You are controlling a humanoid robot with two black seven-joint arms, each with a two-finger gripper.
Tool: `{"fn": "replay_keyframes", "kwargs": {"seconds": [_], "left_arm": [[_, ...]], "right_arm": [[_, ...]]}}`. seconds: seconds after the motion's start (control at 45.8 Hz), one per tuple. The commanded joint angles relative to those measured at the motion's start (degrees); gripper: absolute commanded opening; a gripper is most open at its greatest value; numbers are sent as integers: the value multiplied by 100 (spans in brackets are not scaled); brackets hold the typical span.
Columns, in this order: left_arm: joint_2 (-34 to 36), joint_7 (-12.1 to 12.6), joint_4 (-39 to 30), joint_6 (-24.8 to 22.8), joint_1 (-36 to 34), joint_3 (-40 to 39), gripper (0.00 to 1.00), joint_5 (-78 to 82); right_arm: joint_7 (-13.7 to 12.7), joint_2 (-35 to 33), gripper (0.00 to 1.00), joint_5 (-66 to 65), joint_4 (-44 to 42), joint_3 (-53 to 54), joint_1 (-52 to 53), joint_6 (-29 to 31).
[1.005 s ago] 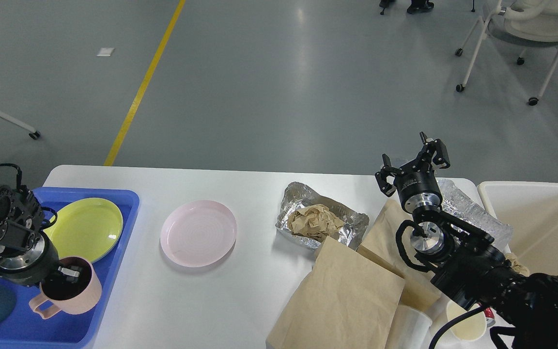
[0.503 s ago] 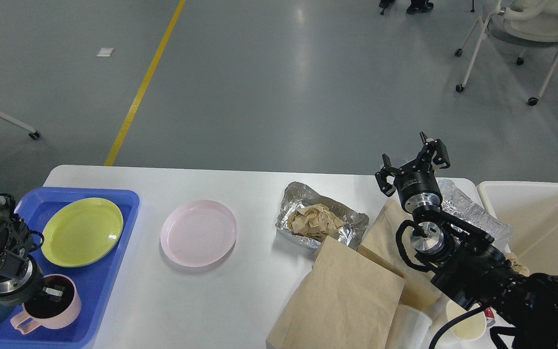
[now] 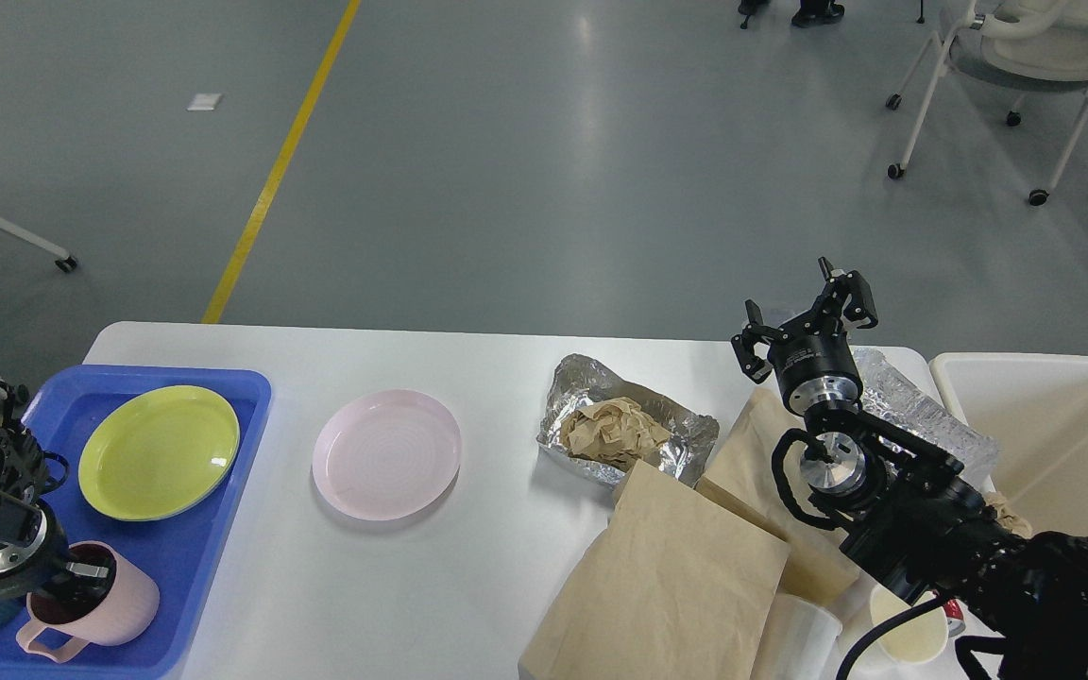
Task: Tidy desktop
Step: 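Lift the pink mug and set it in the blue tray, then reach the left gripper to the pink plate edge and grasp it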
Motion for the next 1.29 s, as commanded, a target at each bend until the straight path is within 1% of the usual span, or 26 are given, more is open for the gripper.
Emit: {"fn": "replay_keyframes", "kwargs": {"seconds": [0.0, 0.109, 0.153, 0.372, 0.481, 0.546, 0.612, 0.656, 0.678, 0.765, 0.787, 0.809, 0.896, 0.94, 1.027, 1.137, 1.268], "left_arm": [[121, 411, 18, -339, -45, 18, 98, 1], [148, 860, 88, -682, -133, 1, 98, 1], [174, 930, 132, -761, -177, 1, 98, 0], [385, 860, 519, -797, -440, -69, 98, -17], [499, 843, 563, -814, -695, -166, 98, -35], [596, 843, 563, -928, -845, -289, 98, -35], [745, 843, 563, -1322, -1082, -412, 98, -35], [842, 808, 563, -1761, -1310, -508, 98, -35], [921, 738, 563, -2233, -1520, -596, 98, -26], [1027, 518, 563, -3588, -2109, -755, 98, -26], [1036, 448, 563, -3914, -2276, -764, 98, -26], [1027, 369, 563, -4108, -2461, -773, 98, -26], [1018, 35, 563, -4108, -3129, -790, 98, -26], [1001, -88, 563, -4108, -3401, -808, 98, -35], [974, -80, 563, -4108, -3640, -1009, 97, -131], [956, -71, 554, -4108, -3474, -1273, 96, -149], [869, -71, 545, -4108, -2490, -1563, 93, -657]], "right_arm": [[0, 0, 100, 0, 0, 0, -1, -1], [0, 0, 100, 0, 0, -1, -9, -1], [0, 0, 100, 0, 0, -1, -1, -1], [0, 0, 100, 0, 0, -1, -1, -1], [0, 0, 100, 0, 0, -1, -1, -1], [0, 0, 100, 0, 0, -1, -1, -1], [0, 0, 100, 0, 0, -1, -1, -1], [0, 0, 100, 0, 0, -1, -1, -1], [0, 0, 100, 0, 0, -1, -1, -1], [0, 0, 100, 0, 0, -1, -1, -1], [0, 0, 100, 0, 0, -1, -1, -1], [0, 0, 100, 0, 0, -1, -1, -1], [0, 0, 100, 0, 0, -1, -1, -1], [0, 0, 100, 0, 0, -1, -1, -1], [0, 0, 100, 0, 0, 8, -1, -1], [0, 0, 100, 0, 0, -1, -1, -1], [0, 0, 100, 0, 0, -1, -1, -1]]}}
